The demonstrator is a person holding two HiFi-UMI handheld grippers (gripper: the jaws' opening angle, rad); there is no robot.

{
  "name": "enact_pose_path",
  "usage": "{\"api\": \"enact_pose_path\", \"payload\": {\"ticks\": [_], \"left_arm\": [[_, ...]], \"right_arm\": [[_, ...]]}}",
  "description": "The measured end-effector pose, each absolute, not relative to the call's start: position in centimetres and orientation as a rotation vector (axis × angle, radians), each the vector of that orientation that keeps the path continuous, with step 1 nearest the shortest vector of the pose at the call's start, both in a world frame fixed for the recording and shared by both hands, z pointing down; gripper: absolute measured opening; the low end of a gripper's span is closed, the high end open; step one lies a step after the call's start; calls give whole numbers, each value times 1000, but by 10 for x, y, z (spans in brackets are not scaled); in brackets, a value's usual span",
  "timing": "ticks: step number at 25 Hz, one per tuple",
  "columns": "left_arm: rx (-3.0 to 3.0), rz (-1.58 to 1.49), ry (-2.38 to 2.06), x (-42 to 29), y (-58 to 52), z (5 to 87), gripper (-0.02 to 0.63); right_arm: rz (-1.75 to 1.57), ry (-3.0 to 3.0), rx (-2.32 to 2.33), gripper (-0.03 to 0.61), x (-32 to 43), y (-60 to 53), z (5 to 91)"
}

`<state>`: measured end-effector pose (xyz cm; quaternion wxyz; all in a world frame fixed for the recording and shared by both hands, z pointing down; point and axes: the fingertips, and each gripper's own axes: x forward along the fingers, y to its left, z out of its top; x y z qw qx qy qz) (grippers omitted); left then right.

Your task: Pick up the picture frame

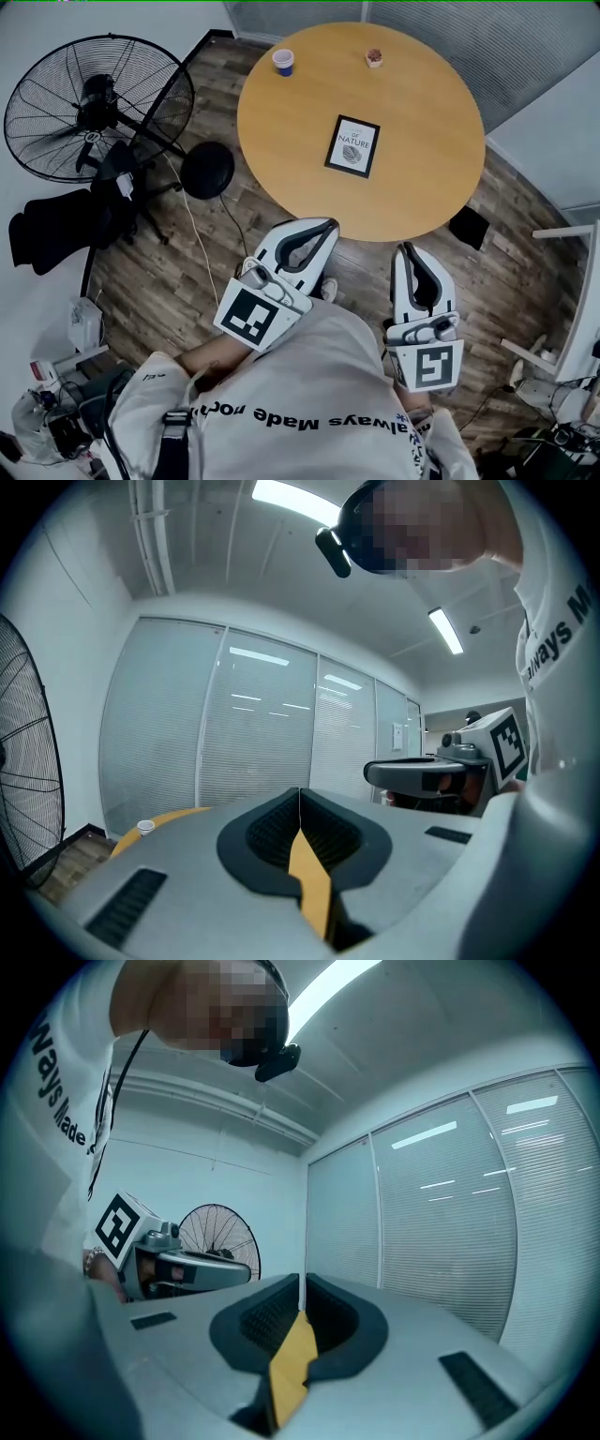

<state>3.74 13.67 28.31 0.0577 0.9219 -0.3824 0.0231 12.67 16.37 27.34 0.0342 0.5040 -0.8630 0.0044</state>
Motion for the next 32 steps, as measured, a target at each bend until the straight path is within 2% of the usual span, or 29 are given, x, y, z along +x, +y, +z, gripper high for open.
{"api": "enact_pose_path", "payload": {"ticks": [32], "left_arm": [[2785, 100, -1067, 13, -34, 313, 28]], "right_arm": [[68, -2559, 1572, 47, 100, -1, 300]]}}
